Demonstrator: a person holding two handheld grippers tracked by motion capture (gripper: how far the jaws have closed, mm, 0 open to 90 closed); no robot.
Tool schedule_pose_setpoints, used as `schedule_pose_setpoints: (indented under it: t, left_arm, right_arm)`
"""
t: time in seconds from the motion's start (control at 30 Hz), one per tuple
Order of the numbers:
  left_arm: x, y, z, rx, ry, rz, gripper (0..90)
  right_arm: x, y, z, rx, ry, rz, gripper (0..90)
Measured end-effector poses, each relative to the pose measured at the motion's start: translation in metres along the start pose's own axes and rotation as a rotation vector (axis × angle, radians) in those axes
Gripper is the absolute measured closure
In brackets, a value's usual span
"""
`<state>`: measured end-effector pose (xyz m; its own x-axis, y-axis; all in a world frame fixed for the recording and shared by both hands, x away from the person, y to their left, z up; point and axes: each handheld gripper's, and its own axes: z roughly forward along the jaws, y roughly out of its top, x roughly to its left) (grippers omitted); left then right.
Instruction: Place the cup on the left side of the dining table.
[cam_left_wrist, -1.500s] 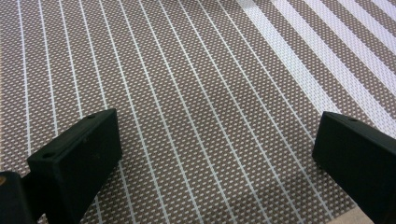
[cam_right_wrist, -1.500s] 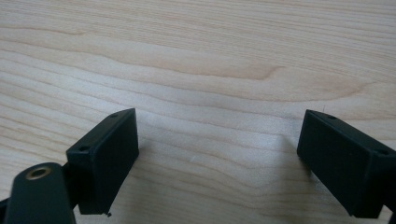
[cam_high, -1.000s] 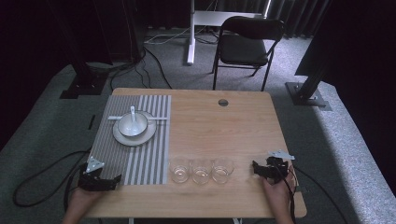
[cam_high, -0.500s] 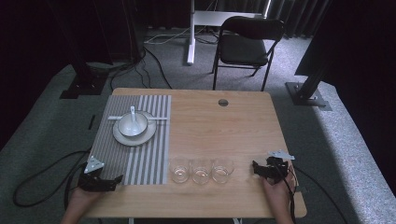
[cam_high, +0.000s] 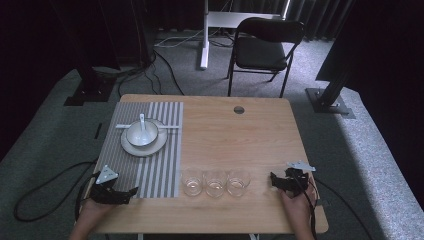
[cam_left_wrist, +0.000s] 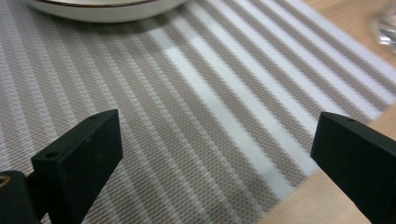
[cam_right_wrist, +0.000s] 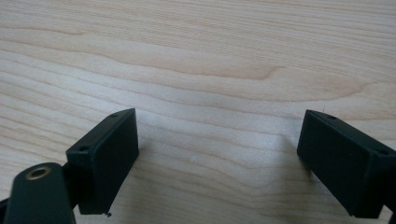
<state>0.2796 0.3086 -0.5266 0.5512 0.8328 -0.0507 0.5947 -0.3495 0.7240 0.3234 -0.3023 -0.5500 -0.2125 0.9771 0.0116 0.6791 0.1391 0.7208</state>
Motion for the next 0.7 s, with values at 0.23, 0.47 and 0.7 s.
schedule_pose_setpoints:
  t: [0.23, 0.47, 0.7]
  left_arm:
    - [-0.008, 0.01, 0.003, -0.014, -0.019, 0.017, 2.7]
    - [-0.018, 0.026, 0.01, 0.002, -0.045, 0.058, 4.7]
    - [-0.03, 0.042, 0.013, -0.005, -0.081, 0.093, 4.6]
  right_arm:
    - [0.0, 0.0, 0.0, 0.0, 0.0, 0.0, 12.2]
    - [0.0, 0.0, 0.0, 0.0, 0.0, 0.0, 12.1]
    - [0.0, 0.0, 0.0, 0.0, 0.0, 0.0, 12.2]
